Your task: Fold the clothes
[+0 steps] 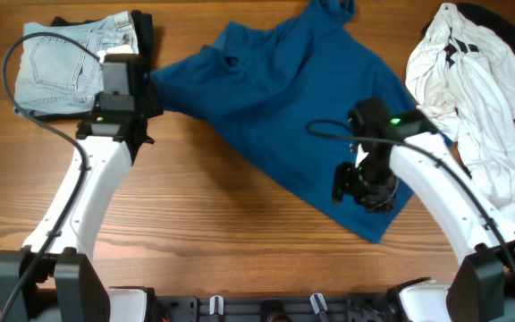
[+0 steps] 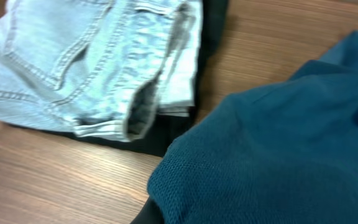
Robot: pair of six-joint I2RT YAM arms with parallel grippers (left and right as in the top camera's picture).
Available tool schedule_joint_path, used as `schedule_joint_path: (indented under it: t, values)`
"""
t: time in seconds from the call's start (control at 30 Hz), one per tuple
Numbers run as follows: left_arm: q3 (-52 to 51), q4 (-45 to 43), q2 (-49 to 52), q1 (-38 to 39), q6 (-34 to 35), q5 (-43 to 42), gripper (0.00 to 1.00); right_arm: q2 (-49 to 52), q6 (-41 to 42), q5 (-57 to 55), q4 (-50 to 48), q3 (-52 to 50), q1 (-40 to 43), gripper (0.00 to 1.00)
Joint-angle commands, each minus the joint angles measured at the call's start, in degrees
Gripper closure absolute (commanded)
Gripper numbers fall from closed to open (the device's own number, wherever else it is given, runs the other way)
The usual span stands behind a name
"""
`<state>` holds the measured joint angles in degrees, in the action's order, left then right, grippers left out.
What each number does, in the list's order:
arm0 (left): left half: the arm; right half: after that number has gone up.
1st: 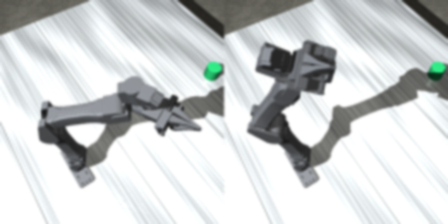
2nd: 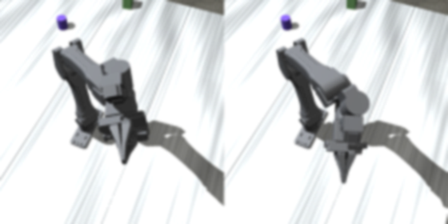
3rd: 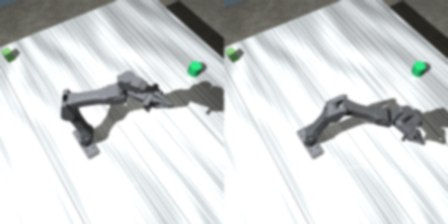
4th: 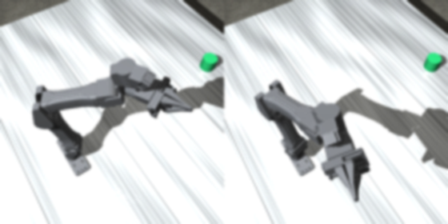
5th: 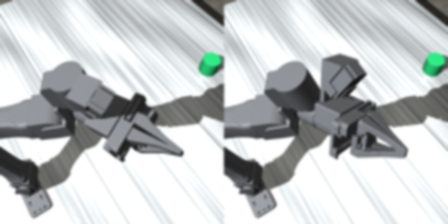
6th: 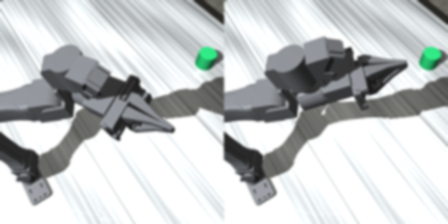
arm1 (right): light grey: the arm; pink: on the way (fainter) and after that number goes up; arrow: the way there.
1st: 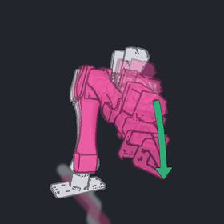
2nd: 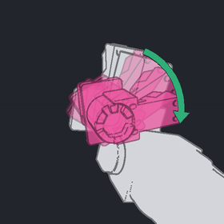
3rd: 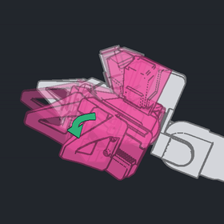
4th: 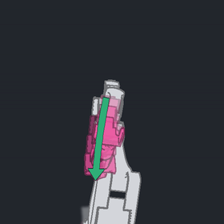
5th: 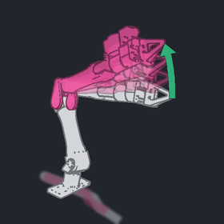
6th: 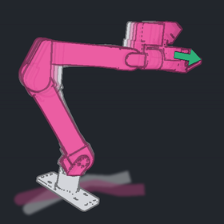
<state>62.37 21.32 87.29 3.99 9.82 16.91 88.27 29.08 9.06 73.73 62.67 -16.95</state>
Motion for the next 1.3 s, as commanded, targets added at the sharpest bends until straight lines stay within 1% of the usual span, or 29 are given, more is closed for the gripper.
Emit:
schedule_joint_path:
  t: [0.0, 0.13, 0.2, 0.33, 0.43, 0.6, 0.73, 0.83, 0.9, 1.0, 1.03, 1.1, 1.2, 1.23, 1.27]
  values:
    - [0.8, -0.6, 0.3, -4.2, 1.2, 2.2, 0.96, -0.6, 12.2, -6.5, -0.7, -3.1, -1.9, 0.35]
    - [0.8, -0.6, 0.3, -7.1, 1.2, 1.0, 0.96, -0.6, 13.8, -5.4, -5.4, -7.4, -1.8, 0.36]
    - [0.8, -0.5, 0.3, -7.3, 1.2, -0.6, 0.96, -0.6, 14.0, -2.5, -8.2, -10.2, -1.9, 0.37]
    - [0.8, -0.5, 0.3, -7.3, 1.2, -2.6, 0.96, -0.6, 14.4, -1.1, -9.2, -13.3, -1.9, 0.37]
    - [0.7, 0.0, 0.3, -7.2, 1.2, -2.5, 0.96, -0.6, 14.4, 1.6, -10.3, -15.7, -2.2, 0.37]
    - [0.7, 1.6, 0.3, -7.2, 1.2, -2.6, 0.96, -0.6, 14.8, 5.2, -15.0, -20.7, -6.8, 0.37]
    - [0.7, 2.9, 0.3, -7.2, 1.2, -2.6, 0.96, -0.6, 16.0, 5.0, -19.5, -23.0, -9.5, 0.39]
    - [0.7, 3.8, 0.3, -7.2, 1.2, -2.5, 0.96, -0.6, 16.0, 5.1, -24.2, -25.3, -9.5, 0.47]
    - [0.7, 4.2, 0.3, -7.2, 1.2, -2.6, 0.96, -0.6, 15.9, 5.1, -25.4, -26.0, -9.5, 0.52]
    - [0.7, 5.0, 0.3, -7.2, 1.2, -2.6, 0.96, -0.6, 15.8, 5.9, -27.7, -26.1, -9.5, 0.64]
    - [0.7, 5.2, 0.3, -7.2, 1.2, -2.6, 0.96, -0.6, 15.7, 6.1, -28.3, -26.1, -9.5, 0.71]
    - [0.7, 5.8, 0.3, -7.2, 1.2, -2.6, 0.96, -0.7, 15.9, 6.3, -28.6, -25.7, -9.4, 0.96]
    - [0.8, 6.2, -0.5, -7.2, 1.2, -2.6, 0.96, -2.0, 15.8, 4.7, -25.8, -22.4, -7.9, 0.96]
    - [1.2, 7.1, -1.7, -7.2, 1.2, -2.6, 0.96, -3.7, 14.5, 3.2, -23.8, -19.5, -6.2, 0.96]
    - [2.2, 8.4, -4.0, -7.2, 1.4, -2.8, 0.96, -6.5, 10.7, 2.0, -21.4, -15.0, -2.9, 0.96]
